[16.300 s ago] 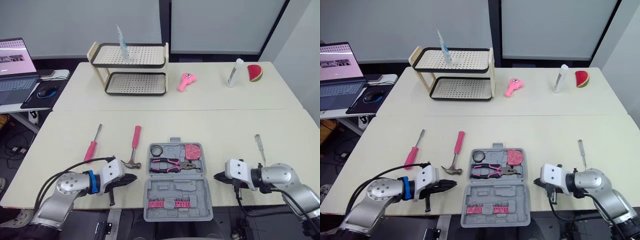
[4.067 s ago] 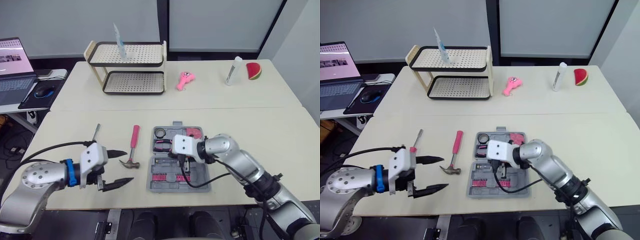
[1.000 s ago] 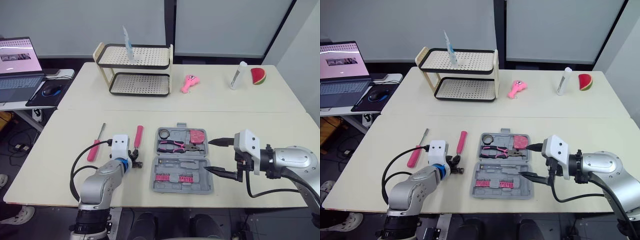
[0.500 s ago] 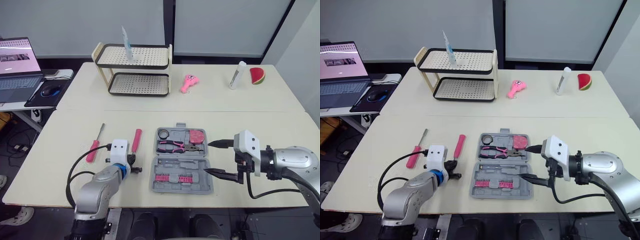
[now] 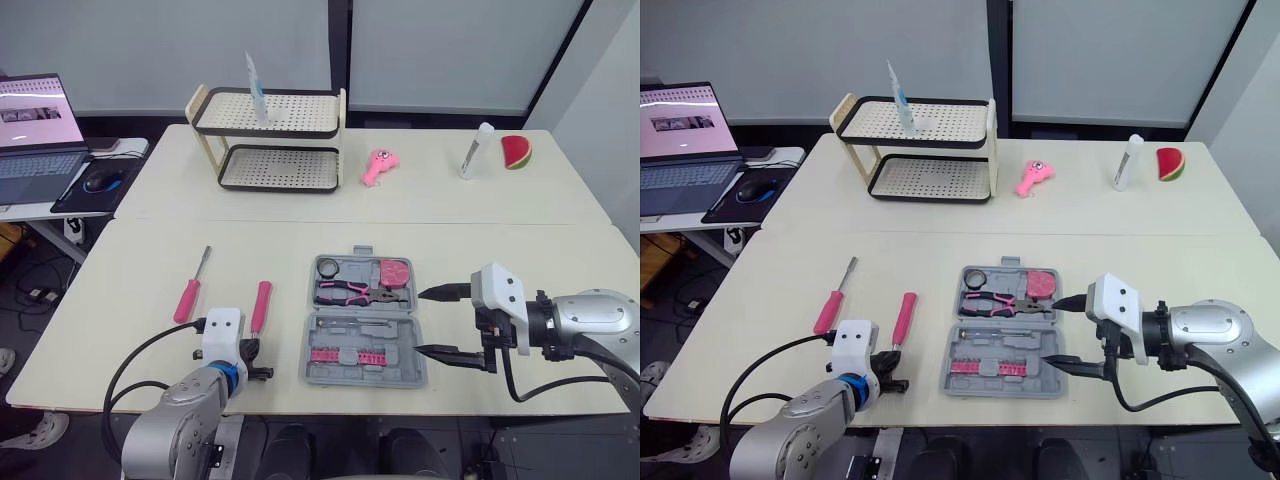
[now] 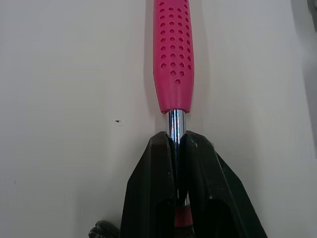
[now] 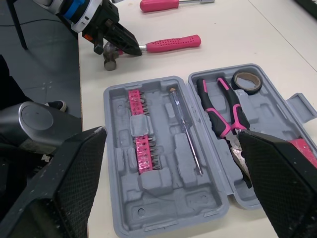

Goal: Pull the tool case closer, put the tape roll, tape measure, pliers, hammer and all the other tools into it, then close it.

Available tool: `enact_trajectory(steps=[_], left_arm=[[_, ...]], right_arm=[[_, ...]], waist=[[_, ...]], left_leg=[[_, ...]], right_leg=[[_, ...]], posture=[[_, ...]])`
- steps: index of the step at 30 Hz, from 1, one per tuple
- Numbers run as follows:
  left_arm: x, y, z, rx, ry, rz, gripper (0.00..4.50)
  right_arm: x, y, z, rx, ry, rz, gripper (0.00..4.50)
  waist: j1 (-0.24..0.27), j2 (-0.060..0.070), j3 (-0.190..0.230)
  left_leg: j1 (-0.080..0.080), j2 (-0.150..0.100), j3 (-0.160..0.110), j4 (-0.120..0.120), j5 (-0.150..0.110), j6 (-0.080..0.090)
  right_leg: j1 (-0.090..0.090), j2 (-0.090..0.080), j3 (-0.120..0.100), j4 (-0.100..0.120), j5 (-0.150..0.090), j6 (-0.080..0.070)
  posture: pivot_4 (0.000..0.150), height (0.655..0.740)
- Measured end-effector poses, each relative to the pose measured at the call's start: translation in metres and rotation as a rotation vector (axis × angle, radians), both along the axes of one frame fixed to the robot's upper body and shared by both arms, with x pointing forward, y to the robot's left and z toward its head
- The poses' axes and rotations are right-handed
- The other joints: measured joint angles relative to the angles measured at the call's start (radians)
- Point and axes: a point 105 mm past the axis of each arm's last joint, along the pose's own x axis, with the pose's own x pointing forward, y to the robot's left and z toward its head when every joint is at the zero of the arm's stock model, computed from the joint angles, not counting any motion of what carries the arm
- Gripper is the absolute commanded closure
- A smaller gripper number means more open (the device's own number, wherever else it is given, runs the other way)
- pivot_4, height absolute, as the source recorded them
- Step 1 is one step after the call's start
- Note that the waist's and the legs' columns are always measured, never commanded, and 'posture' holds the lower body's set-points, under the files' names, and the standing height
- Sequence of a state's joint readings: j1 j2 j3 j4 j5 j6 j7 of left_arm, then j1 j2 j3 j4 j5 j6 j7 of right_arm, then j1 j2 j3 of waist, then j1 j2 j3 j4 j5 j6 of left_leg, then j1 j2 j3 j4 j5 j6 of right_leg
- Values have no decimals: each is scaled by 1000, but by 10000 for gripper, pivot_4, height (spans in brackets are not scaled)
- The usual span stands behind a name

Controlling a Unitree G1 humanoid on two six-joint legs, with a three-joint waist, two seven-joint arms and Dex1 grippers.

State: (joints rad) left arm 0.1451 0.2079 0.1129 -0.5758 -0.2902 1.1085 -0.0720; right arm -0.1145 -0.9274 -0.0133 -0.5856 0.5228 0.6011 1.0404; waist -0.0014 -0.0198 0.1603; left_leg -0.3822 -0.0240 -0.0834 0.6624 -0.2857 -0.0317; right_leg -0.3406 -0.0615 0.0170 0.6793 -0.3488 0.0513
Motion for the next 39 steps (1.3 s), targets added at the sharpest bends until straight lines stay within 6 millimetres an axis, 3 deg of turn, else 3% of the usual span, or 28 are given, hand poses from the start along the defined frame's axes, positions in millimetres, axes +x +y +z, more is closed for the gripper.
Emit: enact_trajectory(steps=[3, 11, 17, 22, 27, 35, 39], left_arm=[[0, -1, 0, -21, -2, 14, 44568], [-4, -1, 3, -77, 0, -6, 19156], [-19, 21, 14, -45, -24, -42, 828], [-17, 29, 44, 30, -129, -211, 329], [4, 40, 76, 162, -237, -565, 329], [41, 47, 94, 694, -357, -1403, 329], [48, 46, 92, 876, -369, -1771, 329]], right_arm=[[1, 0, 2, -2, -7, 4, 0], [0, 0, 1, -3, -6, 4, 0], [0, 0, 1, -1, -10, 3, 0], [0, 3, 2, 10, -23, -6, 0], [-4, 10, 1, 33, -38, -15, 0], [-11, 26, -3, 47, 7, -47, 0], [-15, 31, -6, 40, 43, -56, 0]], waist=[[0, 0, 0], [-1, 0, 0], [0, -1, 1], [0, 0, 2], [0, 2, 3], [2, 4, 6], [-3, 4, 6]], left_leg=[[0, 0, 0, 0, 0, 0], [0, 0, 0, 0, 0, 0], [0, 0, -1, 0, 0, 0], [0, 0, -1, -1, 0, 0], [-1, 0, -1, -2, 0, 0], [-8, -1, -1, -2, 0, 0], [-15, -2, 0, 0, 0, 0]], right_leg=[[0, 0, 0, 0, 0, 0], [0, 0, 0, 0, 0, 0], [0, 0, 0, -1, 0, 0], [0, -4, 0, -1, 0, 0], [-1, -4, -1, -1, 0, -1], [-8, -6, -3, -3, 0, -1], [-14, -2, -6, -1, 0, 0]], posture=[[1500, 7356], [1500, 7356], [1500, 7356], [1500, 7356], [1500, 7356], [1500, 7356], [1500, 7356]])
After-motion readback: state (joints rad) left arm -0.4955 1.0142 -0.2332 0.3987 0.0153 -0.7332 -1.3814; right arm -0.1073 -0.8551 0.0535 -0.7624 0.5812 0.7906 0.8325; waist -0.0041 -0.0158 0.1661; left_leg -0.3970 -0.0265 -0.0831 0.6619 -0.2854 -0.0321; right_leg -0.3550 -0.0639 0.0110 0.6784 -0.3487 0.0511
